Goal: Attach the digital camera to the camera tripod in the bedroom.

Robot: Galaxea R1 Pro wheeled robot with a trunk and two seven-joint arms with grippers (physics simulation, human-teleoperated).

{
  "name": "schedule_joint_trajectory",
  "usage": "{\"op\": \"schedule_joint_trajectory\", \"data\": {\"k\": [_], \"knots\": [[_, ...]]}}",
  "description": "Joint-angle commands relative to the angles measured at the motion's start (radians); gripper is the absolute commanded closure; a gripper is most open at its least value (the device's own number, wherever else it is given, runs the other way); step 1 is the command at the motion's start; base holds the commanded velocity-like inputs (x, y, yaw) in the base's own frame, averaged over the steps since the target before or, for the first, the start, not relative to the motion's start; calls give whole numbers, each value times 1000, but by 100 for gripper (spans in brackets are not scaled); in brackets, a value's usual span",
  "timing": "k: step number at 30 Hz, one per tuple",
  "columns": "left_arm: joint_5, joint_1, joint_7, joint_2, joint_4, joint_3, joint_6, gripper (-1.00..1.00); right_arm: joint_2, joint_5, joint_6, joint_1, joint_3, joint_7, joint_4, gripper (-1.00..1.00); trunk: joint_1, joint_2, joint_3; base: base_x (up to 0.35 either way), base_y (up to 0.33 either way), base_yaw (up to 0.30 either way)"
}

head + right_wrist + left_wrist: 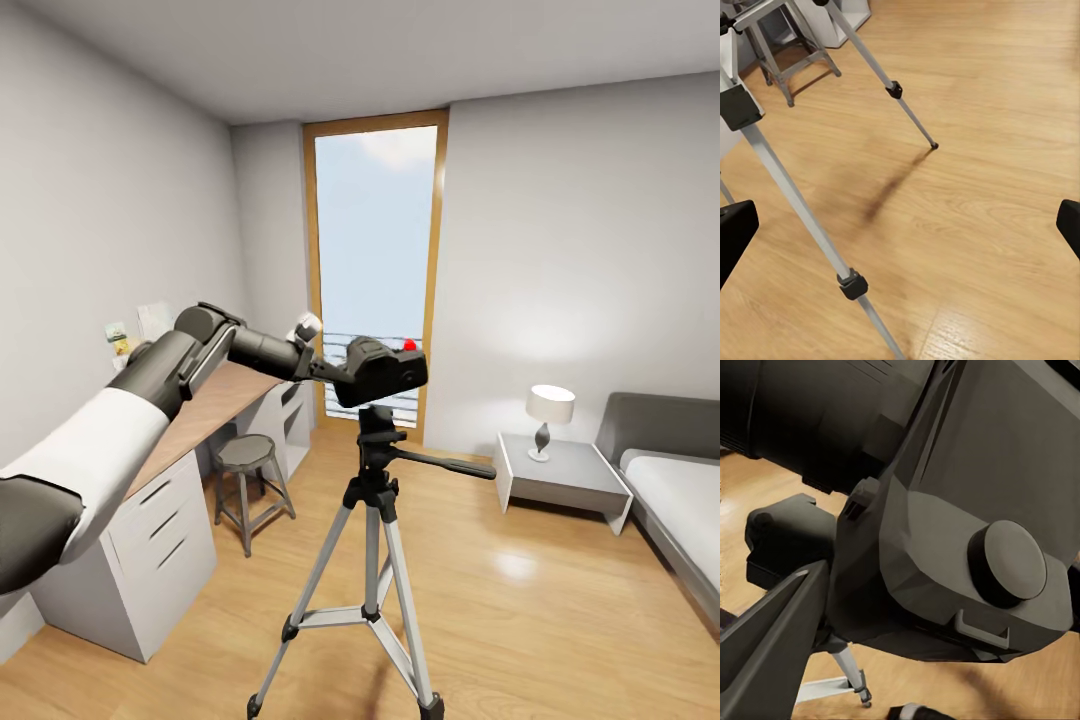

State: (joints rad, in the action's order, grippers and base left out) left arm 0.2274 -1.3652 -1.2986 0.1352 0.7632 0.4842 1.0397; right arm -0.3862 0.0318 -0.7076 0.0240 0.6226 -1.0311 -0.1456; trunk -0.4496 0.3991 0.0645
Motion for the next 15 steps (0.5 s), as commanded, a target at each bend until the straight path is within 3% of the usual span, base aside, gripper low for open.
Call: {"op": "schedule_joint_trajectory", "data": {"k": [1,3,6,13,15], "knots": [[4,-1,-2,1,1,27,7,100,0,3,-1,1,2,-6,1,-100,0,1,0,0,0,0],[4,-1,-7,0,2,72,7,100,0,3,-2,1,2,-6,1,-100,0,1,0,0,0,0],[4,-1,-12,2,3,104,7,100,0,3,-2,1,2,-6,1,-100,0,1,0,0,0,0],[5,-1,-13,9,4,111,7,100,0,3,-4,1,2,-6,1,-100,0,1,0,0,0,0],[5,-1,-13,10,4,114,7,100,-1,8,-58,1,3,-31,1,-100,0,1,0,0,0,0]]}}
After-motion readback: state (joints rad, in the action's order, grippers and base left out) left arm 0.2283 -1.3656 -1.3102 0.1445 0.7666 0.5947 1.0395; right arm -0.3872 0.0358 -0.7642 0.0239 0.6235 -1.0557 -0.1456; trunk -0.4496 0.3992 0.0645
